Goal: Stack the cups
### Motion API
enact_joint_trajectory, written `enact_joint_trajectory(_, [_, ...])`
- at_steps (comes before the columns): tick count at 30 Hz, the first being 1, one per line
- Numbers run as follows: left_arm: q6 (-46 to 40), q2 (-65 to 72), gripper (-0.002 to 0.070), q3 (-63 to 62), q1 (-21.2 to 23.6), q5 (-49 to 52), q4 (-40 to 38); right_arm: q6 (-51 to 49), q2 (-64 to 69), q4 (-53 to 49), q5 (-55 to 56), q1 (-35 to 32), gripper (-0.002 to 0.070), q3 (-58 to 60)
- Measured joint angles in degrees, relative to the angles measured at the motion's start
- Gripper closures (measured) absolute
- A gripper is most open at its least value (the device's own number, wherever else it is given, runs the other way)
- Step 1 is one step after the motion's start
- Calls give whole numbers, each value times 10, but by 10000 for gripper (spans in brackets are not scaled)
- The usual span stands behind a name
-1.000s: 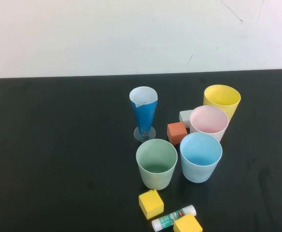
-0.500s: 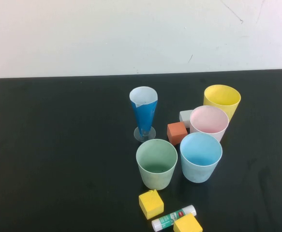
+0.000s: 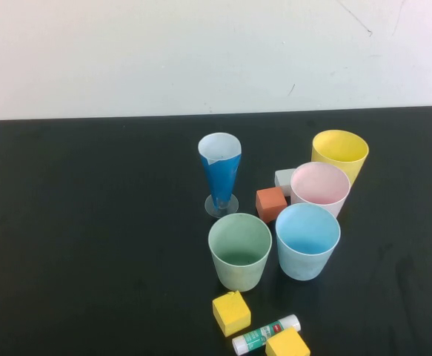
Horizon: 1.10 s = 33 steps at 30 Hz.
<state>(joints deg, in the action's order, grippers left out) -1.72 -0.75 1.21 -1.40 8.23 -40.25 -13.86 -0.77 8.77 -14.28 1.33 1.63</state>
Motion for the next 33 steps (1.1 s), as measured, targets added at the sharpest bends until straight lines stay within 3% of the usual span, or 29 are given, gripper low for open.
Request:
enact_joint_trajectory(3, [14, 0, 677, 0, 0, -30, -149, -42, 0, 89, 13, 0, 679, 0])
enact_joint_trajectory(5, [17, 0, 677, 0, 0, -41, -202, -52, 0, 113, 16, 0, 679, 0])
enact_joint_trajectory(19, [-11, 0, 677, 0, 0, -32, -266, -39, 0, 129, 18, 0, 679, 0])
enact_joint_trajectory(22, [-78, 0, 677, -24, 0, 46, -239, 8, 0, 129, -2, 0, 679, 0])
enact_joint_trajectory(25, [-111, 28, 677, -88, 0, 141, -155, 33, 0, 132, -13, 0, 679, 0])
enact_joint_trajectory(30, [-116, 162, 677, -197, 0, 247, -19, 52, 0, 136, -18, 0, 679, 0])
enact_joint_trajectory(33, [-157, 249, 677, -269, 0, 309, 16, 61, 0, 145, -21, 0, 679, 0])
